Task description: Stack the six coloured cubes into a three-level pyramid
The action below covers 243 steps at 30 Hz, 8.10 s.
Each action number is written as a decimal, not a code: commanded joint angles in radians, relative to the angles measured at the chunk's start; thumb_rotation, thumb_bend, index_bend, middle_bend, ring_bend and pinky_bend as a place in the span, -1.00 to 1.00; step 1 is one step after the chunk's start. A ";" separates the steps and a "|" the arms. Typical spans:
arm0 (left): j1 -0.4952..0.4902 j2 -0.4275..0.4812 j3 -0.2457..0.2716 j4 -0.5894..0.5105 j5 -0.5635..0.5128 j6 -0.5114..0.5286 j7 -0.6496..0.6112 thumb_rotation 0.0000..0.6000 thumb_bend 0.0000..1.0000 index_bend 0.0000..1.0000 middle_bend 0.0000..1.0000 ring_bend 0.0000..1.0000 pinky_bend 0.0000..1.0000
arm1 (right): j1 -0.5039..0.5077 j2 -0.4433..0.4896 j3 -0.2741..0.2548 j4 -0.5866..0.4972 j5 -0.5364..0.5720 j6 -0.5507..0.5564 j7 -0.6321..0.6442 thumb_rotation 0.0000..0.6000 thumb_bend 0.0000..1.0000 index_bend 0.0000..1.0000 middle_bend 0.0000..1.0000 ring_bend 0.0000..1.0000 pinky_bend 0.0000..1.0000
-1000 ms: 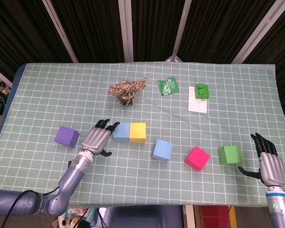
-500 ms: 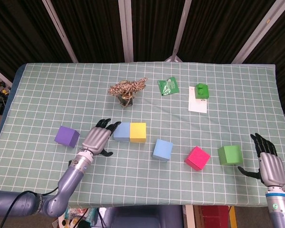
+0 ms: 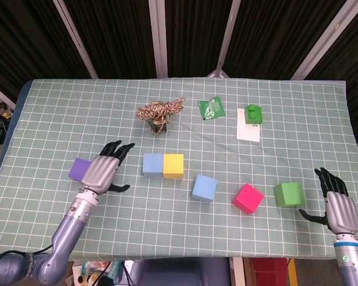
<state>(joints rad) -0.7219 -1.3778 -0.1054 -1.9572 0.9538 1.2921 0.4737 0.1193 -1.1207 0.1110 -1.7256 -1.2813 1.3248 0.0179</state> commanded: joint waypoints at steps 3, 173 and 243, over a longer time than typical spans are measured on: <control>0.109 0.080 0.075 -0.039 0.108 0.107 -0.062 1.00 -0.70 -1.00 -0.82 -1.00 -0.98 | 0.003 0.001 0.001 -0.006 -0.004 0.001 -0.007 1.00 -0.68 -1.00 -1.00 -1.00 -1.00; 0.426 0.314 -0.080 -0.067 0.257 0.088 -0.351 1.00 -0.72 -1.00 -0.90 -1.00 -1.00 | 0.829 -0.377 0.097 0.237 0.436 -0.544 -0.364 1.00 -0.52 -1.00 -0.19 -0.45 -1.00; 0.425 0.312 -0.086 -0.054 0.238 0.063 -0.362 1.00 -0.72 -1.00 -0.90 -1.00 -1.00 | 0.871 -0.440 0.086 0.309 0.451 -0.537 -0.358 1.00 -0.52 -1.00 -0.19 -0.45 -1.00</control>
<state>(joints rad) -0.2970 -1.0662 -0.1910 -2.0107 1.1914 1.3552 0.1113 0.9906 -1.5606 0.1968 -1.4166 -0.8301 0.7881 -0.3400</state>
